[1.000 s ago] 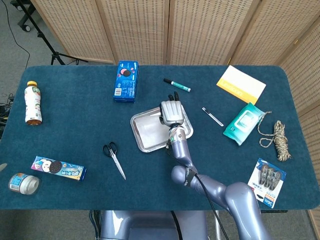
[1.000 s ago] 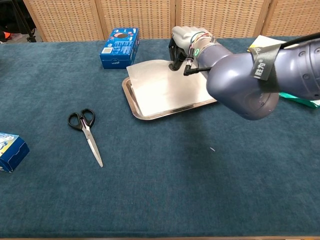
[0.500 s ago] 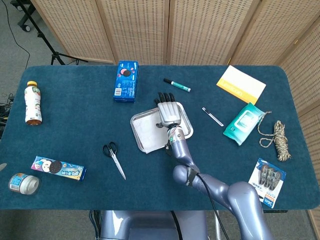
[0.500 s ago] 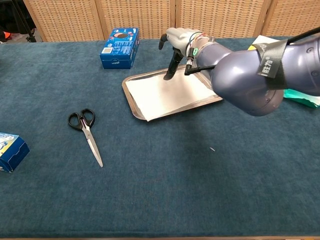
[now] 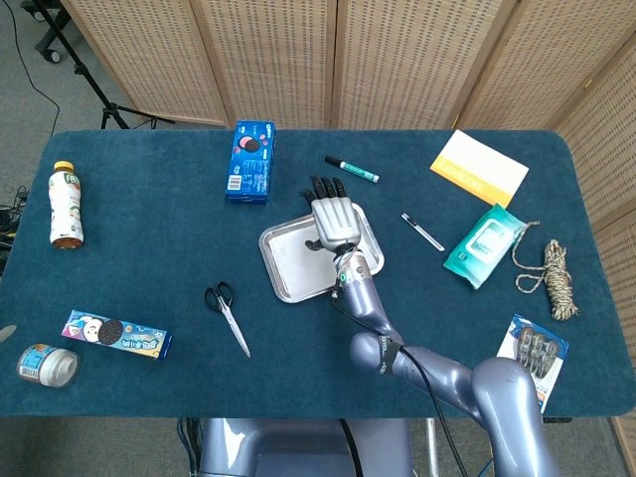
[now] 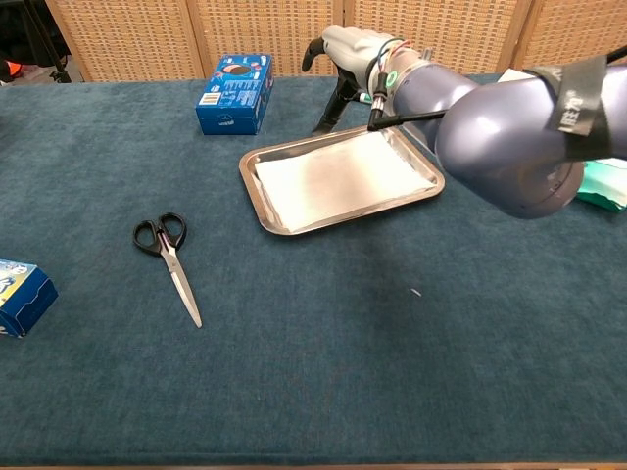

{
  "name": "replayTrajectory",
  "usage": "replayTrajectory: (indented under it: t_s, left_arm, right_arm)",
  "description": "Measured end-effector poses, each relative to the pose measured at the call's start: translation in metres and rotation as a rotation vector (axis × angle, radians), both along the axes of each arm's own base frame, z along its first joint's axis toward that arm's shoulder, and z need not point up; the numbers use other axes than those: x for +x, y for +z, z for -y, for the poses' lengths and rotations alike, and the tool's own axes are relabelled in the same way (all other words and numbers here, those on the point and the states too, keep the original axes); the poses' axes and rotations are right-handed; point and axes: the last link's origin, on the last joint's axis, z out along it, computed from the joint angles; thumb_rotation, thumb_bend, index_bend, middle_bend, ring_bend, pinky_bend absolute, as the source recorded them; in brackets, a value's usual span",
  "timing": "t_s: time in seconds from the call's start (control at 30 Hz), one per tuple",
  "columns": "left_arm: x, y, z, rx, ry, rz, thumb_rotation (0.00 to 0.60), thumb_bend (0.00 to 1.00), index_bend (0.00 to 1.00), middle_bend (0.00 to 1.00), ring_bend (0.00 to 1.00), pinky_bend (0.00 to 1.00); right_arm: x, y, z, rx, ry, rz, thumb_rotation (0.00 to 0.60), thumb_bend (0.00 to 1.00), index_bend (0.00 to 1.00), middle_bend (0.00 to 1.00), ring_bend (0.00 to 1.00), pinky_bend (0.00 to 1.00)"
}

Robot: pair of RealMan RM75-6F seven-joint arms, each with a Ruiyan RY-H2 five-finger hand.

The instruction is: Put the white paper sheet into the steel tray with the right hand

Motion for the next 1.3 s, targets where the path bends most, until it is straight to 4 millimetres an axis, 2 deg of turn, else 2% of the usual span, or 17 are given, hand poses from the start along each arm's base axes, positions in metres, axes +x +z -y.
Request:
replayTrajectory:
  t_s: [0.13, 0.27, 0.43, 0.73, 0.77, 0.9, 1.0, 1.17, 1.3]
  left_arm:
    - [0.002, -0.002, 0.001, -0.009, -0.007, -0.007, 0.6, 0.0, 0.0, 0.0, 0.0, 0.0]
    - [0.003, -0.004, 0.002, -0.013, -0.015, -0.011, 0.6, 0.0, 0.0, 0.0, 0.0, 0.0]
    - [0.005, -0.005, 0.003, -0.016, -0.021, -0.016, 0.6, 0.0, 0.0, 0.0, 0.0, 0.0]
    - [0.009, -0.009, 0.009, -0.025, -0.045, -0.029, 0.6, 0.0, 0.0, 0.0, 0.0, 0.0]
    - [0.011, -0.01, 0.009, -0.023, -0.05, -0.033, 0.6, 0.0, 0.0, 0.0, 0.0, 0.0]
    - [0.014, -0.011, 0.013, -0.012, -0.061, -0.058, 0.6, 0.0, 0.0, 0.0, 0.0, 0.0]
    - [0.015, -0.012, 0.015, 0.0, -0.065, -0.081, 0.6, 0.0, 0.0, 0.0, 0.0, 0.0]
    - [0.016, -0.012, 0.021, 0.032, -0.066, -0.084, 0.6, 0.0, 0.0, 0.0, 0.0, 0.0]
    - [0.017, -0.013, 0.024, 0.041, -0.065, -0.084, 0.6, 0.0, 0.0, 0.0, 0.0, 0.0]
  right_arm:
    - [0.0, 0.009, -0.011, 0.035, 0.04, 0.016, 0.6, 0.21, 0.2, 0.08, 0.0, 0.0]
    - [-0.002, 0.026, -0.03, 0.086, 0.089, 0.034, 0.6, 0.21, 0.2, 0.08, 0.0, 0.0]
    - [-0.023, 0.058, -0.054, 0.098, 0.144, 0.011, 0.6, 0.21, 0.2, 0.09, 0.0, 0.0]
    - [-0.099, 0.121, -0.079, -0.038, 0.209, -0.075, 0.6, 0.2, 0.2, 0.1, 0.0, 0.0]
    - [-0.109, 0.13, -0.083, -0.06, 0.21, -0.071, 0.6, 0.19, 0.2, 0.1, 0.0, 0.0]
    - [-0.14, 0.159, -0.094, -0.154, 0.239, -0.086, 0.6, 0.01, 0.2, 0.08, 0.0, 0.0]
    - [-0.168, 0.182, -0.104, -0.245, 0.252, -0.134, 0.6, 0.0, 0.19, 0.02, 0.0, 0.0]
    - [-0.222, 0.216, -0.133, -0.357, 0.195, -0.115, 0.6, 0.0, 0.19, 0.01, 0.0, 0.0]
    - [-0.26, 0.234, -0.158, -0.398, 0.137, -0.078, 0.6, 0.0, 0.18, 0.01, 0.0, 0.0]
